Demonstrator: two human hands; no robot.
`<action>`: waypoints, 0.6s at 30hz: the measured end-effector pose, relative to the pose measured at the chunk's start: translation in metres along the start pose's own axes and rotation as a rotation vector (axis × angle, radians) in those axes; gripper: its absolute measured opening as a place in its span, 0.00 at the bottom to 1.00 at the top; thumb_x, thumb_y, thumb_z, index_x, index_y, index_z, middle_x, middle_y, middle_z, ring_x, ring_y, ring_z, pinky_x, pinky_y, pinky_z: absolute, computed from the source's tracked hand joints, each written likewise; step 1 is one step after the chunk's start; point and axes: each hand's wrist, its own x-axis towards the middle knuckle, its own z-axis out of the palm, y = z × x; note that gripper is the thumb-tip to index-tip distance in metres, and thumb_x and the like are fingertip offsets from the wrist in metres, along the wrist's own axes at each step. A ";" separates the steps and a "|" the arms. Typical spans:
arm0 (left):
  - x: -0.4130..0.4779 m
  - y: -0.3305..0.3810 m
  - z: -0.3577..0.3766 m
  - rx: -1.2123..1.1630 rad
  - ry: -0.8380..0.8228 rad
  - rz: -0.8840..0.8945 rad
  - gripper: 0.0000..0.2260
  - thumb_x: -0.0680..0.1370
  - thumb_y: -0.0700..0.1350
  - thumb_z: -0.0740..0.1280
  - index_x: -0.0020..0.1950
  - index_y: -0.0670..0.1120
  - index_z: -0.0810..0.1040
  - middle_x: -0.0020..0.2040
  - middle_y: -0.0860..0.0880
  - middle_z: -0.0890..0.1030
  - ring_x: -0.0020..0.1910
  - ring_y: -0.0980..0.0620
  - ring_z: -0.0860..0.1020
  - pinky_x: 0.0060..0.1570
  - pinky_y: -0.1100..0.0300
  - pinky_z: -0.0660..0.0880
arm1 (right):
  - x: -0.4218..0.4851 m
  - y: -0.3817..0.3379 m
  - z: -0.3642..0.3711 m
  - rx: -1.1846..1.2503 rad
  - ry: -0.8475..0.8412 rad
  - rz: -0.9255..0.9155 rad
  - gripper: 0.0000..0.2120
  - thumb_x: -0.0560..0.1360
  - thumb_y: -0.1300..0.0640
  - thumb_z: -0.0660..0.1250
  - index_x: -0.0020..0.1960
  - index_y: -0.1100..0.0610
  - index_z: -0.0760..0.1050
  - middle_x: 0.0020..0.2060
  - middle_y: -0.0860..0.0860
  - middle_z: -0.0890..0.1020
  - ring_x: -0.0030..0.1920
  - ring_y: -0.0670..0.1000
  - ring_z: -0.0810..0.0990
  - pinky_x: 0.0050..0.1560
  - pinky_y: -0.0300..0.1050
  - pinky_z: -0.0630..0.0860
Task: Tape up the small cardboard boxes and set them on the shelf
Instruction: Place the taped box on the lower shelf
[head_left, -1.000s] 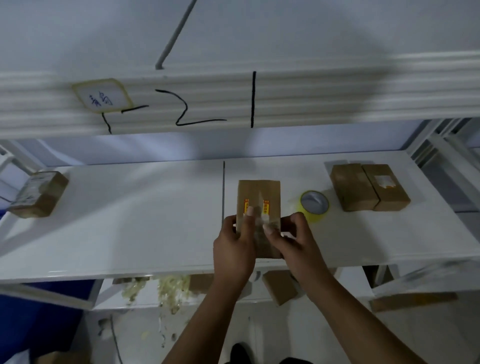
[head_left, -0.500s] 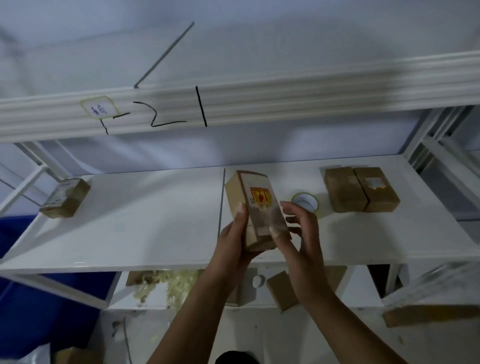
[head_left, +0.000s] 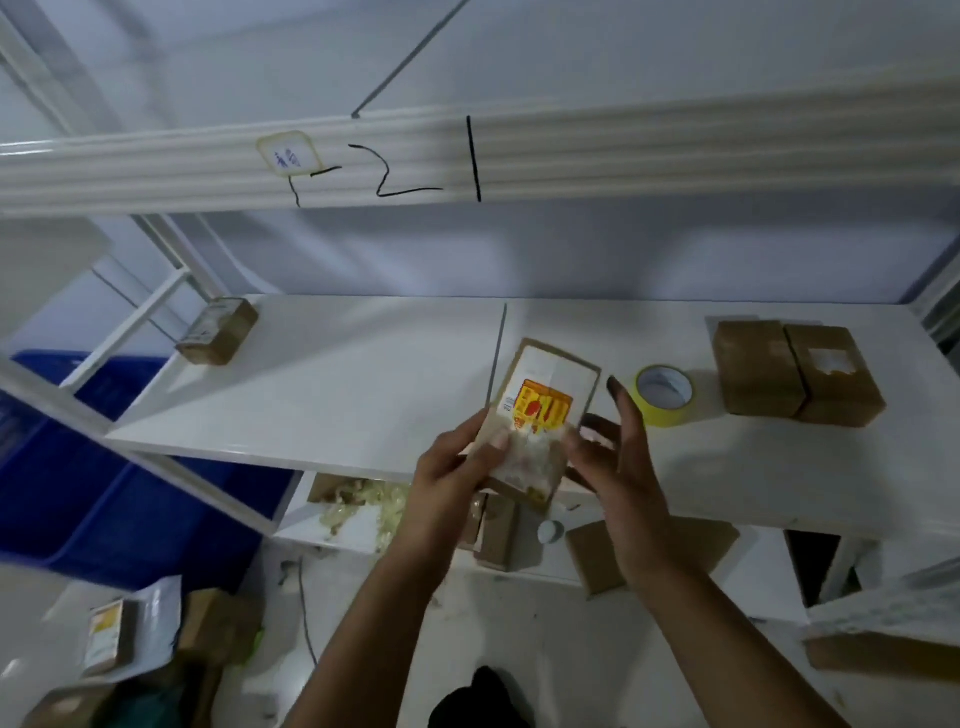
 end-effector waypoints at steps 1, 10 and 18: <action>-0.001 0.009 -0.015 0.036 -0.032 -0.020 0.18 0.80 0.51 0.74 0.70 0.52 0.84 0.65 0.47 0.86 0.63 0.44 0.85 0.64 0.45 0.82 | 0.007 -0.007 -0.003 -0.015 -0.005 0.018 0.38 0.71 0.37 0.76 0.76 0.29 0.62 0.63 0.39 0.80 0.63 0.44 0.82 0.53 0.41 0.81; 0.006 0.051 -0.135 0.038 0.221 0.032 0.25 0.71 0.51 0.82 0.66 0.48 0.85 0.61 0.47 0.88 0.63 0.47 0.85 0.70 0.46 0.78 | 0.029 -0.012 0.064 -0.229 -0.576 0.163 0.32 0.67 0.41 0.79 0.69 0.29 0.74 0.55 0.48 0.86 0.56 0.51 0.86 0.52 0.48 0.85; -0.033 -0.020 -0.207 -0.312 0.665 -0.061 0.18 0.84 0.59 0.66 0.64 0.48 0.83 0.57 0.46 0.88 0.60 0.41 0.85 0.62 0.44 0.81 | 0.019 0.039 0.172 -0.127 -0.446 0.179 0.27 0.73 0.51 0.80 0.68 0.33 0.77 0.57 0.49 0.87 0.54 0.53 0.88 0.52 0.52 0.85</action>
